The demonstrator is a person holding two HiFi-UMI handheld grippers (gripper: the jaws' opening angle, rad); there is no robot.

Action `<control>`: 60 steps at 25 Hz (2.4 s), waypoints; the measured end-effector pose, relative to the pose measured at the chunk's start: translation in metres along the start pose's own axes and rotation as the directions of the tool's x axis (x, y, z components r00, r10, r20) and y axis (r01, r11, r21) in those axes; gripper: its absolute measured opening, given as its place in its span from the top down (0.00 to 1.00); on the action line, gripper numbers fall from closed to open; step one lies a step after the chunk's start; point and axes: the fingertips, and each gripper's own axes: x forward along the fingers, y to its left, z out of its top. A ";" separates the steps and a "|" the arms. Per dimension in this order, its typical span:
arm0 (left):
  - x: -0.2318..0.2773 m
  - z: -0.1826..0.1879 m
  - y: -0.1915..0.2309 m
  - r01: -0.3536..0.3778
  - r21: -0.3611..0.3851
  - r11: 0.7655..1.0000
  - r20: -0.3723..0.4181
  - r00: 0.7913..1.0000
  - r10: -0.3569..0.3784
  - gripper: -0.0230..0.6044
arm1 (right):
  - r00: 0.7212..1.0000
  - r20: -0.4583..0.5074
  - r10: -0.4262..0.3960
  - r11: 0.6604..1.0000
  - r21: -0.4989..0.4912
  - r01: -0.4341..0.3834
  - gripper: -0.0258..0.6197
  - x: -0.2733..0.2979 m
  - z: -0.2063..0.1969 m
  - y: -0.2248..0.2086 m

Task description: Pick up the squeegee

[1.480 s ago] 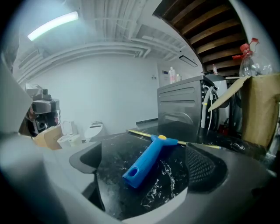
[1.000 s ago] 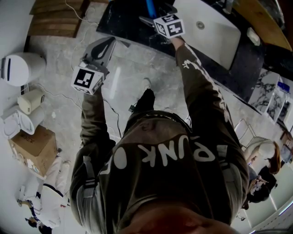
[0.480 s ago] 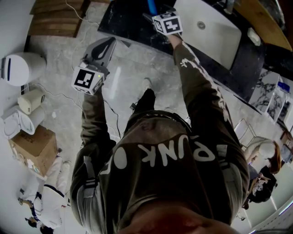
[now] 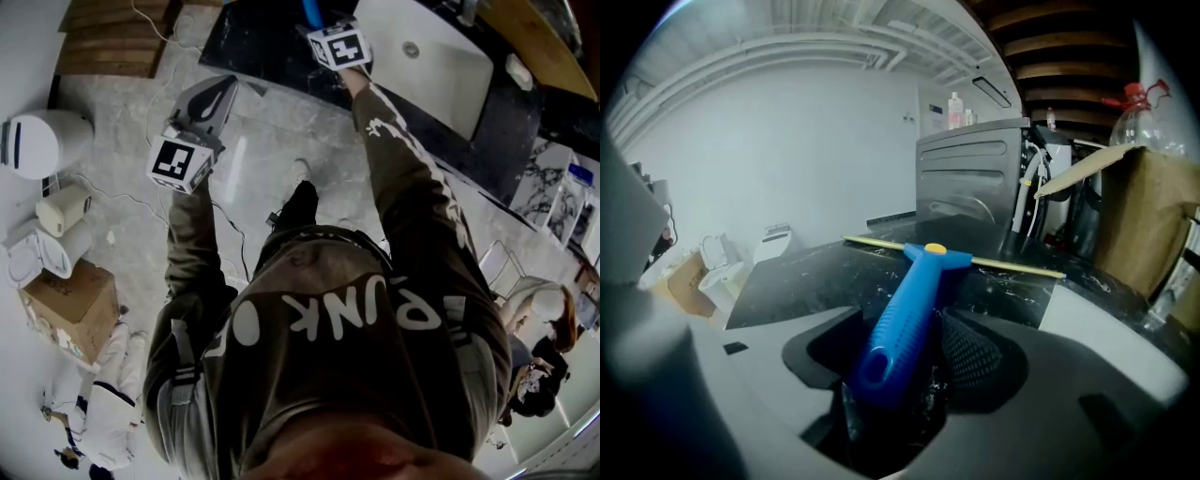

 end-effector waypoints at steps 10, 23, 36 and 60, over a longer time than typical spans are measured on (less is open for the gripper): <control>-0.003 0.003 -0.003 0.003 0.005 1.000 0.018 1.000 -0.004 0.96 | 0.999 -0.011 -0.049 0.998 0.035 0.049 0.66 -0.004 -0.004 -0.008; -0.009 0.006 -0.006 -0.007 -0.006 1.000 0.025 1.000 0.007 0.96 | 0.995 0.050 -0.086 0.994 0.072 0.082 0.71 -0.020 0.002 -0.012; -0.015 0.012 -0.025 -0.005 0.009 1.000 0.031 1.000 0.005 0.96 | 0.988 0.123 -0.092 0.994 0.076 0.083 0.71 -0.051 0.010 -0.011; -0.033 0.051 -0.111 -0.026 0.072 0.997 0.064 0.998 0.021 0.96 | 0.966 0.247 -0.082 0.996 0.052 0.072 0.72 -0.150 0.007 0.000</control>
